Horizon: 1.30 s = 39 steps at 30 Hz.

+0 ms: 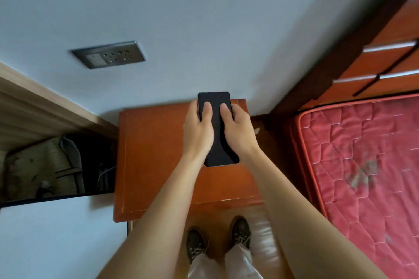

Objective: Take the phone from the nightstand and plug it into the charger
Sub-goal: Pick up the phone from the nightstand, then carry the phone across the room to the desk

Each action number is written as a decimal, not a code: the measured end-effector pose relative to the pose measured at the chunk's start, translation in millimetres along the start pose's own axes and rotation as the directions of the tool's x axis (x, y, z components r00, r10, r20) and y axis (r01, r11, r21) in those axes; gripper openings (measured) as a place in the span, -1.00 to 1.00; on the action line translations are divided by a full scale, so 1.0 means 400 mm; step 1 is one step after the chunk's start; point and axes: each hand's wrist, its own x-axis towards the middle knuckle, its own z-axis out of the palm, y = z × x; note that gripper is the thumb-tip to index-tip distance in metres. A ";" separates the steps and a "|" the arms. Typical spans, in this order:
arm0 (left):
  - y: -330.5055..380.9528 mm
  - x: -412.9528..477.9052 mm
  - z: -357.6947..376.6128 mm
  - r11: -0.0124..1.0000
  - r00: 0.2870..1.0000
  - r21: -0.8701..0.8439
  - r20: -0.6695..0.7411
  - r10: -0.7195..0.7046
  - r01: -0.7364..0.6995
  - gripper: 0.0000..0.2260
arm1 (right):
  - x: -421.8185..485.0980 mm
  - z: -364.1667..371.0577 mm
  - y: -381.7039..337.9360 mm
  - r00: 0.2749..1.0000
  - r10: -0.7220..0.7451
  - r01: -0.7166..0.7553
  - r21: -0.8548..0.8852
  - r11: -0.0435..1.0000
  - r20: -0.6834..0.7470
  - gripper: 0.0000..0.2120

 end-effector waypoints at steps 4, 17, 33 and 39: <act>0.282 -0.106 0.022 0.982 0.982 -0.135 0.116 0.150 -0.134 -0.71 | -0.096 -0.145 -0.259 0.984 -0.123 0.135 0.091 0.987 -0.129 -0.64; 0.733 -0.612 0.111 0.831 0.653 -0.382 0.516 0.554 -0.404 -0.77 | -0.671 -0.510 -0.613 0.703 -0.337 0.429 -0.004 0.903 -0.626 -0.73; 0.715 -1.525 0.163 0.768 -0.106 -0.624 0.782 0.615 -0.145 -0.77 | -1.632 -0.698 -0.434 -0.031 -0.201 0.374 -0.198 0.906 -0.979 -0.79; 0.589 -1.917 0.152 0.808 -0.270 -0.587 0.786 0.556 -0.044 -0.72 | -2.008 -0.738 -0.269 -0.213 -0.132 0.345 -0.201 0.917 -0.968 -0.76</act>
